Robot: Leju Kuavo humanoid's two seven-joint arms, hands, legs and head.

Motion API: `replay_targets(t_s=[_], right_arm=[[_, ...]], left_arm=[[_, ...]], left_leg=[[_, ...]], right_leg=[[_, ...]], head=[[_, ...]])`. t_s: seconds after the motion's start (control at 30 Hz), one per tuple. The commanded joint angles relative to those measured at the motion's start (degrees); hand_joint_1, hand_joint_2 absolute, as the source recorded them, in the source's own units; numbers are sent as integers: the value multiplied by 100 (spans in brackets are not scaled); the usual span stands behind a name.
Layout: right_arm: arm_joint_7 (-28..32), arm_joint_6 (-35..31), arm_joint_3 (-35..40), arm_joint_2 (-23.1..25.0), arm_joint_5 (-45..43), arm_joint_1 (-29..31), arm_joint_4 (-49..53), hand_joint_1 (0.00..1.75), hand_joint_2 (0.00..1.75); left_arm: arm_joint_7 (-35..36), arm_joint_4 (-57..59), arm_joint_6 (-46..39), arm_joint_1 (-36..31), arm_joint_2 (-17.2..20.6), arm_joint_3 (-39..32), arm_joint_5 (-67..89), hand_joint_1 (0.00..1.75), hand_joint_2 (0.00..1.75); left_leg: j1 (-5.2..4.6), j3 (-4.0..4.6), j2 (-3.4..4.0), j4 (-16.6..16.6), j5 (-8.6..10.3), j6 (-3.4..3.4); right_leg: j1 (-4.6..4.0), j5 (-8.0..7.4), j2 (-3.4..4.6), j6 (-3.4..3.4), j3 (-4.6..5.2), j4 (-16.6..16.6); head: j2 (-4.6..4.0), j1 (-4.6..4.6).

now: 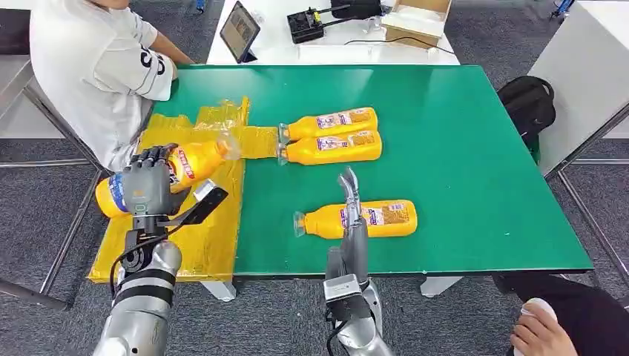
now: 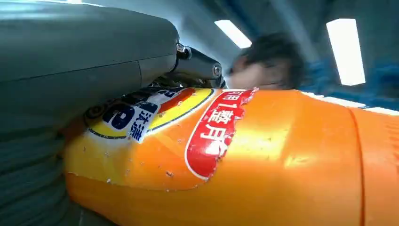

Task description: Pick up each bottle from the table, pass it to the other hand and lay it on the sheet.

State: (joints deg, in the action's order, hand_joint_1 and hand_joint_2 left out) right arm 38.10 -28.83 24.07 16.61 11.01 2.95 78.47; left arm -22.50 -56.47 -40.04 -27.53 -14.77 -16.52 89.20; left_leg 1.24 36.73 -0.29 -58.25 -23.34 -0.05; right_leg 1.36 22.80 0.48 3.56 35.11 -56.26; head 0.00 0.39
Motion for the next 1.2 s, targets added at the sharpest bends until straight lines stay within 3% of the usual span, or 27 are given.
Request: replay_targets(t_s=[0.03,0.2,0.47,1.0,1.13,1.2], right_arm=[[190,120,344,-146,-169,321,-256,0,0],[190,147,344,-139,-170,303,-257,0,0],[190,353,283,-80,-142,379,-520,0,0],[190,353,283,-80,-142,379,-520,0,0],[190,427,255,-60,-153,417,-635,0,0],[190,486,237,-45,-168,433,-726,0,0]], left_arm=[[1390,2435,4,-911,1273,1838,80,175,175],[1431,2606,4,-965,1296,1831,35,175,175],[1446,4187,400,-1487,1375,1597,-21,175,175],[1446,4187,400,-1487,1375,1597,-21,175,175],[1671,4243,799,-1434,1462,2019,80,175,175],[1638,4273,931,-1377,1450,1901,-25,175,175]], left_leg=[[3,-30,-7,7,-6,3],[2,-36,6,4,-12,8],[3,-28,5,6,-9,4],[4,-25,4,0,-12,6],[4,-32,8,2,-14,6],[2,-22,9,5,-9,5]], right_leg=[[-7,10,-14,-20,-32,3],[-5,11,0,-19,-34,4],[-6,8,1,-18,-29,5],[-7,12,-1,-20,-27,0],[-9,12,1,-22,-33,1],[-5,6,5,-16,-22,4]], head=[[0,0],[0,0],[0,2],[0,0],[0,0],[0,0]])
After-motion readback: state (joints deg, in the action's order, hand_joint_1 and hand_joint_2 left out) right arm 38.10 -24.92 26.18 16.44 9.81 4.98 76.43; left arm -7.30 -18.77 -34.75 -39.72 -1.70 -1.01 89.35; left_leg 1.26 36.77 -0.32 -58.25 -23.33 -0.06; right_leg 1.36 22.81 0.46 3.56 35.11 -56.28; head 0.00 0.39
